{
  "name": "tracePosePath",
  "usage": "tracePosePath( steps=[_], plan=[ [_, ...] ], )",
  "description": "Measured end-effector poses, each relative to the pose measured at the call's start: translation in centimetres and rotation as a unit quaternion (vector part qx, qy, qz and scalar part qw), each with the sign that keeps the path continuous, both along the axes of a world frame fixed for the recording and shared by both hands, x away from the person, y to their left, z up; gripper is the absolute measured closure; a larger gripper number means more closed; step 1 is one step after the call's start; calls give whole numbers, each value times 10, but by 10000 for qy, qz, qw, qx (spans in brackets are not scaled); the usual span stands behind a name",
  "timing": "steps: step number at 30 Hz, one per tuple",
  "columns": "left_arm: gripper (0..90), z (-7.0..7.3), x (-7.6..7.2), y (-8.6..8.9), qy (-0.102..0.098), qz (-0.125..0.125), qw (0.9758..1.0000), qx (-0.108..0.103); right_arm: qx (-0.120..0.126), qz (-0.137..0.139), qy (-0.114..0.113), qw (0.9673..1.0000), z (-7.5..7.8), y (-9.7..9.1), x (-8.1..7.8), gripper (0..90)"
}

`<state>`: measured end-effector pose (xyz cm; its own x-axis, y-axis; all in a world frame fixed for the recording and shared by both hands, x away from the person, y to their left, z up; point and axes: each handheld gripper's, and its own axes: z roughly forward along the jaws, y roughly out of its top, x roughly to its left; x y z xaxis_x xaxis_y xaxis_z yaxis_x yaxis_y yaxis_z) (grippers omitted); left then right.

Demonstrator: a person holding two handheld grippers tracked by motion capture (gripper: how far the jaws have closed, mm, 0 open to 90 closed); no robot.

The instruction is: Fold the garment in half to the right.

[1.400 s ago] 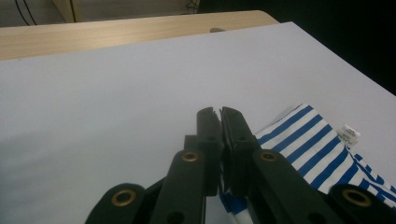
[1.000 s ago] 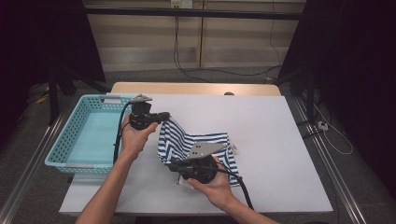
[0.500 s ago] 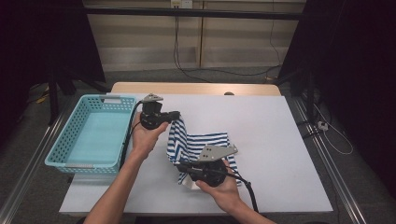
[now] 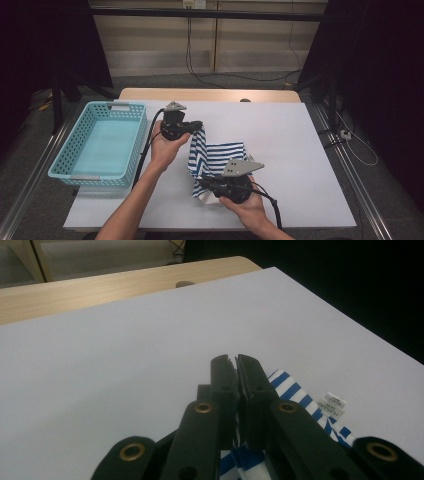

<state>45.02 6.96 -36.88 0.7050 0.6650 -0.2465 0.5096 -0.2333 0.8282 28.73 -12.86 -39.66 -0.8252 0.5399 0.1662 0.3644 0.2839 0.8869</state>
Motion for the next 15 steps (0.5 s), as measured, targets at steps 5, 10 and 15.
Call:
tracePosePath(
  steps=[5, 10, 15],
  plan=[
    [871, -2, 4, -9, 37, -19, 10000, -32, -1, -102, -8, 9999, 1, -8, 0, 851],
    [871, -7, 4, -17, 70, -51, 10000, 3, -10, -145, 64, 9999, -3, -14, 0, 851],
    [871, -11, 6, -25, 150, -128, 9998, 44, -86, -177, 92, 9998, -7, -20, 0, 850]
  ],
)
